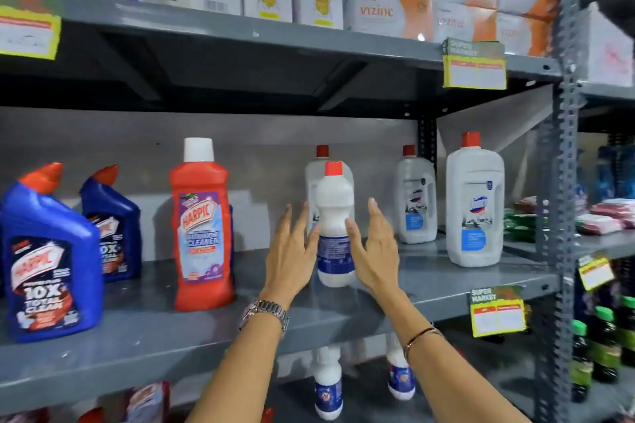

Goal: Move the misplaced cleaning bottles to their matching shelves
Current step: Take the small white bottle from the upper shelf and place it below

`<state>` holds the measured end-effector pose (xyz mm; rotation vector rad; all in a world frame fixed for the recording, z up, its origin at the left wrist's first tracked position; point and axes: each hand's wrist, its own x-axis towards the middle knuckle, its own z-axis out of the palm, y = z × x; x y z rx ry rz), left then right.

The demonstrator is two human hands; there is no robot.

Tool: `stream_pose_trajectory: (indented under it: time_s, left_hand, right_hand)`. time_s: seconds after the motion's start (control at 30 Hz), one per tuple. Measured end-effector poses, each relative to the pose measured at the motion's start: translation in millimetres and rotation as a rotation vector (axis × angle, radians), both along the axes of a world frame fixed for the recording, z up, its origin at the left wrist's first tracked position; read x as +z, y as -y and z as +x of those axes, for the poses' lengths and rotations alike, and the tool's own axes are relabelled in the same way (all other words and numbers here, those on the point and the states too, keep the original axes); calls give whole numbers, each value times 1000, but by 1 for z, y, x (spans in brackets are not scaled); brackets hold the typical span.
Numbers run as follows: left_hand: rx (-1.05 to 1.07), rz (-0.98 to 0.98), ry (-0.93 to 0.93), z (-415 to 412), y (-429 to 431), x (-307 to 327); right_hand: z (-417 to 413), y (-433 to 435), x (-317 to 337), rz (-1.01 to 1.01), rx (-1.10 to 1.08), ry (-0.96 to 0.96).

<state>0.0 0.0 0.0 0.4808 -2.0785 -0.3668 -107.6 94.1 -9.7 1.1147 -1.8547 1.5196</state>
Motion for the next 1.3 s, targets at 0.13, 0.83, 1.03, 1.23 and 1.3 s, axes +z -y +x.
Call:
stream_pose_trajectory:
  time_s: [0.13, 0.83, 1.03, 1.23, 1.3]
  left_hand:
    - [-254, 301, 11, -20, -3, -7]
    - [-492, 538, -100, 39, -35, 1]
    - [-576, 504, -189, 70, -84, -10]
    - [-646, 565, -193, 83, -120, -68]
    - [-604, 598, -172, 80, -125, -106]
  right_hand:
    - [-12, 5, -4, 44, 306, 256]
    - [22, -47, 4, -44, 557, 300]
    - [50, -100, -7, -80, 627, 279]
    - [56, -148, -55, 28, 620, 277]
    - [52, -156, -84, 74, 630, 319]
